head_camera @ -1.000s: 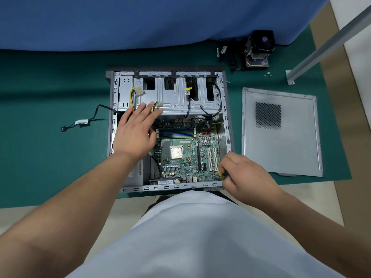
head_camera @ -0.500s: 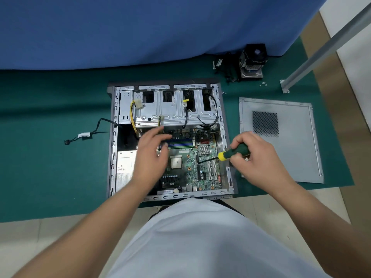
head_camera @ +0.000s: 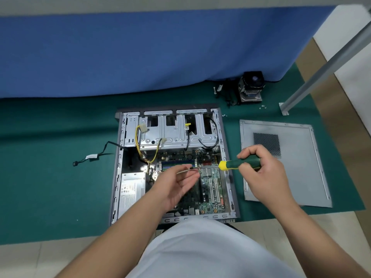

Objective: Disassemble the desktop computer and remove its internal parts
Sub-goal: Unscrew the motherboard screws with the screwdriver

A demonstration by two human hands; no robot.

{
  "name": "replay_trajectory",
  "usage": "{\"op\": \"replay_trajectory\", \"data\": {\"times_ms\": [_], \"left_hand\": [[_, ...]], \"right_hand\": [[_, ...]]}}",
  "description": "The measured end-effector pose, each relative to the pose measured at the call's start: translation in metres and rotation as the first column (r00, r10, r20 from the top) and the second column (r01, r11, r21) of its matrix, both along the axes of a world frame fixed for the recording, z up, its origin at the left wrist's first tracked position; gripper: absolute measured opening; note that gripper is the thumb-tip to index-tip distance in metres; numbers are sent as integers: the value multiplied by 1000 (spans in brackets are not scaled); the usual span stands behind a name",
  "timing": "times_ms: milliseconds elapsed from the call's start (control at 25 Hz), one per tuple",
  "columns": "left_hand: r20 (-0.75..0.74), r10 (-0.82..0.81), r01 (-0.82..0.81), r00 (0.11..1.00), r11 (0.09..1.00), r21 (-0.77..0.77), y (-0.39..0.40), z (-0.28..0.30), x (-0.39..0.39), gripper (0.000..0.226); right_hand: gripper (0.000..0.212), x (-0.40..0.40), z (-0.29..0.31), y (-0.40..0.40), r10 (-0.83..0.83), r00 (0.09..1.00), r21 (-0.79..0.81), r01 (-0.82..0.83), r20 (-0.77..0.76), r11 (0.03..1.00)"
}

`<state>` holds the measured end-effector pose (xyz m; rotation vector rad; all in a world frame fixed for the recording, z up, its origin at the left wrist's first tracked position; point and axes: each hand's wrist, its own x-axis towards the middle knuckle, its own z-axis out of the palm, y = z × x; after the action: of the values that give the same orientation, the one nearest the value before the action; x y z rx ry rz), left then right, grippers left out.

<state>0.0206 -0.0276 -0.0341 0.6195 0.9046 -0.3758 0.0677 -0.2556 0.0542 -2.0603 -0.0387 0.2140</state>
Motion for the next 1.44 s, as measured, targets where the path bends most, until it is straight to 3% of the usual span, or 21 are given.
{"op": "replay_trajectory", "data": {"times_ms": [320,360,440,520,640,800,920,1000,1080,1120,1240,1440], "left_hand": [[-23,79,-76,997,990,116,-2,-3,3,19],[-24,81,-78,996,989,123,-2,-3,3,19],[-18,81,-78,997,989,122,0,-4,3,19],[-12,61,-59,998,991,119,1,-4,2,20],[7,0,-1,1000,990,143,3,-2,2,19],[84,-89,65,993,967,246,6,2,4,17],[151,-143,92,978,949,301,3,9,12,16],[192,-213,137,958,928,346,-1,18,22,16],[233,-282,179,930,907,381,-6,27,34,18],[255,-306,192,917,901,390,-9,31,39,19],[287,-372,233,883,877,419,-15,42,57,24],[263,-499,322,826,799,508,-21,50,78,27]], "right_hand": [[22,3,-7,2,10,1000,2,-10,-9,1000],[23,3,-8,2,-2,1000,49,2,-9,999],[24,5,-12,3,-30,994,291,61,-108,955],[27,6,-19,7,-8,953,533,176,-303,828],[17,10,-24,11,-26,876,602,352,-482,716],[14,25,-19,1,-122,908,628,369,-401,685],[22,43,3,-5,-82,975,722,208,-206,659],[21,53,13,-3,-5,997,593,53,-82,803],[10,59,10,7,93,995,309,-76,-40,948],[9,61,4,13,145,989,189,-136,-38,973],[15,67,-12,27,282,956,23,-281,-83,960],[12,85,-29,25,407,891,62,-403,-203,913]]}}
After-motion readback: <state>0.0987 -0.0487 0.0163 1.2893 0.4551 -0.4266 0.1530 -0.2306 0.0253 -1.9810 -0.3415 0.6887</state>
